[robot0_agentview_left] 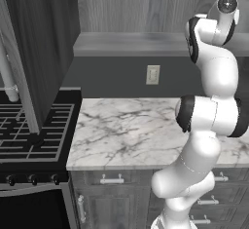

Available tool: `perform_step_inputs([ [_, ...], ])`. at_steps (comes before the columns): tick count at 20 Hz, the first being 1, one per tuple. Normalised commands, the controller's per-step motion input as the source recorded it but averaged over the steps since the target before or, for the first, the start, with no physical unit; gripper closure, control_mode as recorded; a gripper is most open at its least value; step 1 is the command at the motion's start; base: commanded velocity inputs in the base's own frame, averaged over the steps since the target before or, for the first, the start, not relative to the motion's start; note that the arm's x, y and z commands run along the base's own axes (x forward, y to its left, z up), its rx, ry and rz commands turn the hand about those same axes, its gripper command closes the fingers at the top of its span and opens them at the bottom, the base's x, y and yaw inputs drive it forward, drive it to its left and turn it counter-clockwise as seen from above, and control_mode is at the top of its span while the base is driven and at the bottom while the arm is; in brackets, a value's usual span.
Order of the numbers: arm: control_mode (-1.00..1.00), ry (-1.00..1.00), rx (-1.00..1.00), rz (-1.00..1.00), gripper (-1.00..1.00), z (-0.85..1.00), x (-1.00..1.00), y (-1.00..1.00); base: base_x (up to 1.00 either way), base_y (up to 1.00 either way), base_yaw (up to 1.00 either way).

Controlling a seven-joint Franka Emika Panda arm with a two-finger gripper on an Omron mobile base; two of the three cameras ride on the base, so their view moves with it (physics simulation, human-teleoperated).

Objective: Get the candle and the wine from the cabinet and move them to the dining counter.

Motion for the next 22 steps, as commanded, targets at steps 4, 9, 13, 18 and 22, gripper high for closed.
perform_step_inputs([
  [4, -1.0, 0.0, 0.0, 0.0, -1.0, -0.02, 0.09, -0.05, 0.0, 0.0, 0.0],
  [9, -1.0, 0.0, 0.0, 0.0, -1.0, 0.0, 0.0, -0.05, 0.0, 0.0, 0.0],
  [13, -1.0, 0.0, 0.0, 0.0, -1.0, -0.08, 0.07, -0.1, 0.0, 0.0, 0.0],
  [18, -1.0, 0.0, 0.0, 0.0, -1.0, -0.07, 0.06, -0.14, 0.0, 0.0, 0.0],
  [22, -1.0, 0.0, 0.0, 0.0, -1.0, -0.01, 0.05, -0.02, 0.0, 0.0, 0.0],
])
